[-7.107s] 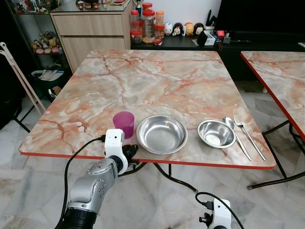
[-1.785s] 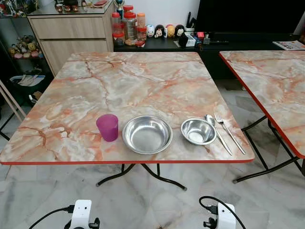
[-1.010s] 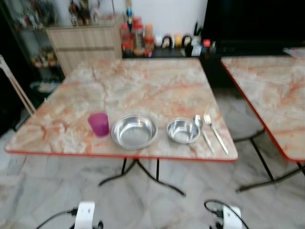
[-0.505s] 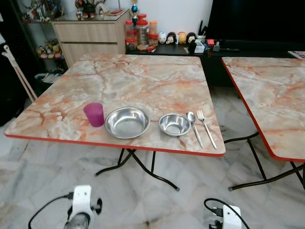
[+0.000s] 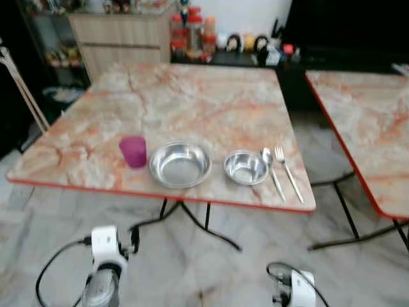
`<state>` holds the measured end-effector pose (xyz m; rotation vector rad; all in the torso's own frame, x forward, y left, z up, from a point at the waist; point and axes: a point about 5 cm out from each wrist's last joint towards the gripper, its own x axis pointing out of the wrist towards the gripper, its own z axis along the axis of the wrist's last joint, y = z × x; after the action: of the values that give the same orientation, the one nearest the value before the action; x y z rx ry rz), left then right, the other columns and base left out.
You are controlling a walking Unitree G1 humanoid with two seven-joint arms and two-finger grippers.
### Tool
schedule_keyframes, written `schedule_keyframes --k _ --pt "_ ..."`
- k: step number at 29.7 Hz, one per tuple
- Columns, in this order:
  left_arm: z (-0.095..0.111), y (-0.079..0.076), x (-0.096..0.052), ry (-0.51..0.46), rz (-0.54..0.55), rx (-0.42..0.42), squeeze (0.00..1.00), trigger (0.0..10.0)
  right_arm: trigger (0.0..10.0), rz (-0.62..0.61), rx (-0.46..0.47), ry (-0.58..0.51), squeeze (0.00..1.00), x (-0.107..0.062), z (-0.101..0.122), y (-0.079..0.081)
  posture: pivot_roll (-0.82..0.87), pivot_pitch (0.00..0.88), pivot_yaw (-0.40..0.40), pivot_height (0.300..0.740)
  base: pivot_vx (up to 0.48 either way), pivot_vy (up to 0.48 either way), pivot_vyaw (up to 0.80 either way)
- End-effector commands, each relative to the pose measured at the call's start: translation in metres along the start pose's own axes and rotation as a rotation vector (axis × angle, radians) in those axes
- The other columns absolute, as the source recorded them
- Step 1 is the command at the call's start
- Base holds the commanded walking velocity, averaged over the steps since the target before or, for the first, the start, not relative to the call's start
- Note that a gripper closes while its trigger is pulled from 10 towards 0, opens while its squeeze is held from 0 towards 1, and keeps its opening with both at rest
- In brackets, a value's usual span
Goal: Setting the table
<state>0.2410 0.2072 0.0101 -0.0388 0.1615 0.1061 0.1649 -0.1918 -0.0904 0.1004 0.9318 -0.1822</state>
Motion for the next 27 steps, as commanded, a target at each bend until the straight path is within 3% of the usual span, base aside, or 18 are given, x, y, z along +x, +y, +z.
schedule_keyframes --k 1,2,3,5,12,16,21,26,27 --pt "0.001 -0.001 -0.001 -0.001 -0.01 -0.004 0.0 10.0 10.0 0.002 -0.004 -0.01 0.0 0.0 0.003 -0.001 0.07 0.0 -0.031 0.74 0.0 0.0 0.0" --pt "0.019 0.005 -0.01 -0.085 0.019 -0.006 0.0 10.0 10.0 0.009 -0.008 -0.01 0.0 0.001 0.004 0.0 0.09 0.0 -0.038 0.74 0.0 0.0 0.0" --pt "0.019 0.005 -0.01 -0.085 0.019 -0.006 0.0 10.0 10.0 0.009 -0.008 -0.01 0.0 0.001 0.004 0.0 0.09 0.0 -0.038 0.74 0.0 0.0 0.0" --pt "0.041 0.009 -0.022 -0.166 0.036 0.005 0.0 10.0 10.0 0.016 -0.014 -0.011 0.0 0.001 0.004 0.001 0.1 0.0 -0.042 0.74 0.0 0.0 0.0" --pt "0.066 0.007 -0.025 -0.234 0.05 0.002 0.0 10.0 10.0 0.023 -0.021 -0.013 0.0 0.001 0.006 0.003 0.11 0.0 -0.048 0.74 0.0 0.0 0.0" --pt "0.088 -0.014 -0.006 -0.228 -0.047 -0.026 0.0 10.0 10.0 0.031 -0.028 -0.013 0.0 0.002 0.007 0.006 0.11 0.0 -0.046 0.74 0.0 0.0 0.0" --pt "0.114 -0.049 0.015 -0.208 -0.201 -0.127 0.0 10.0 10.0 0.026 -0.015 -0.019 0.0 0.002 0.008 0.007 0.09 0.0 -0.034 0.74 0.0 0.0 0.0" --pt "0.128 -0.065 0.03 -0.196 -0.243 -0.16 0.0 10.0 10.0 0.016 -0.001 -0.02 0.0 0.002 0.008 0.005 0.08 0.0 -0.029 0.74 0.0 0.0 0.0" --pt "0.127 -0.067 0.036 -0.149 -0.231 -0.14 0.0 10.0 10.0 0.015 0.0 -0.019 0.0 0.002 0.007 0.005 0.07 0.0 -0.029 0.74 0.0 0.0 0.0"
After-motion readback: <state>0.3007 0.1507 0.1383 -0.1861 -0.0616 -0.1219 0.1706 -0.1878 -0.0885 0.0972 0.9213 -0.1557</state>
